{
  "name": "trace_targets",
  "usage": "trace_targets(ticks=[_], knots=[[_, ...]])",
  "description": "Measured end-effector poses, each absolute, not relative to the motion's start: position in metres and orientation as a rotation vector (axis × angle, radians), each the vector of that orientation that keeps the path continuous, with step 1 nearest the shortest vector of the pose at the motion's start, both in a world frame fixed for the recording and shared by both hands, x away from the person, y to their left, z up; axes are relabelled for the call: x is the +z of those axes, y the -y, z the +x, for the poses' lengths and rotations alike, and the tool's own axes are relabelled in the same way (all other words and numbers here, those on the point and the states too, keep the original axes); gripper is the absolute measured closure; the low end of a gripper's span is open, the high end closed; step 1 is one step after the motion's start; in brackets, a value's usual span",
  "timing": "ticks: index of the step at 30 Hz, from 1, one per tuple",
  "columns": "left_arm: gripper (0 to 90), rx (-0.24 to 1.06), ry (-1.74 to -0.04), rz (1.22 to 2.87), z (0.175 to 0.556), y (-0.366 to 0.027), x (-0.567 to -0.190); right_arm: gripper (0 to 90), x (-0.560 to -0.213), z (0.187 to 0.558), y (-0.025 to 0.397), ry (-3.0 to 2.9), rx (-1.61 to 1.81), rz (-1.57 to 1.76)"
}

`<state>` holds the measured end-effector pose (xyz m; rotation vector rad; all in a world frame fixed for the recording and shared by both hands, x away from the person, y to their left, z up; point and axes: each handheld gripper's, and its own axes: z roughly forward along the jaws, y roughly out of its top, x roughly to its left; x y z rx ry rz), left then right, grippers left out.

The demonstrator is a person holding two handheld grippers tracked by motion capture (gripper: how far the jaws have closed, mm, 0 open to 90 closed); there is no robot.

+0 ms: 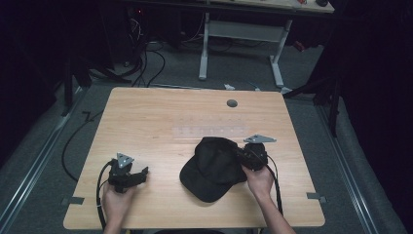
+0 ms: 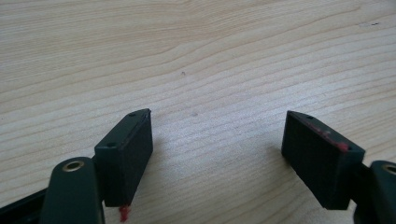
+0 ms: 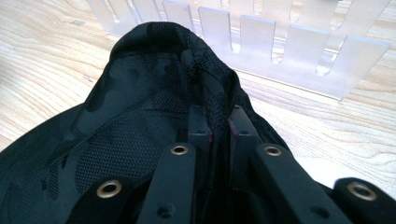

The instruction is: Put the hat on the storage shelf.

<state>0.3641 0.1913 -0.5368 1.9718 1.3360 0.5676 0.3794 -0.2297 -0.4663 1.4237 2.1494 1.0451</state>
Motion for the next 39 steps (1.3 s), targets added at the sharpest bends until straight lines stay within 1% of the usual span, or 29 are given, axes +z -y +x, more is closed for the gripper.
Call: trace_targets(ticks=[19,39], knots=[[25.0,0.570,-1.335,1.973,0.364,-0.191,-0.537,83.5,-0.446,0.362,0.243,-2.107,1.186,1.351],[24.2,0.559,-1.325,1.983,0.366,-0.190,-0.537,83.4,-0.427,0.345,0.254,-2.100,1.241,1.281]])
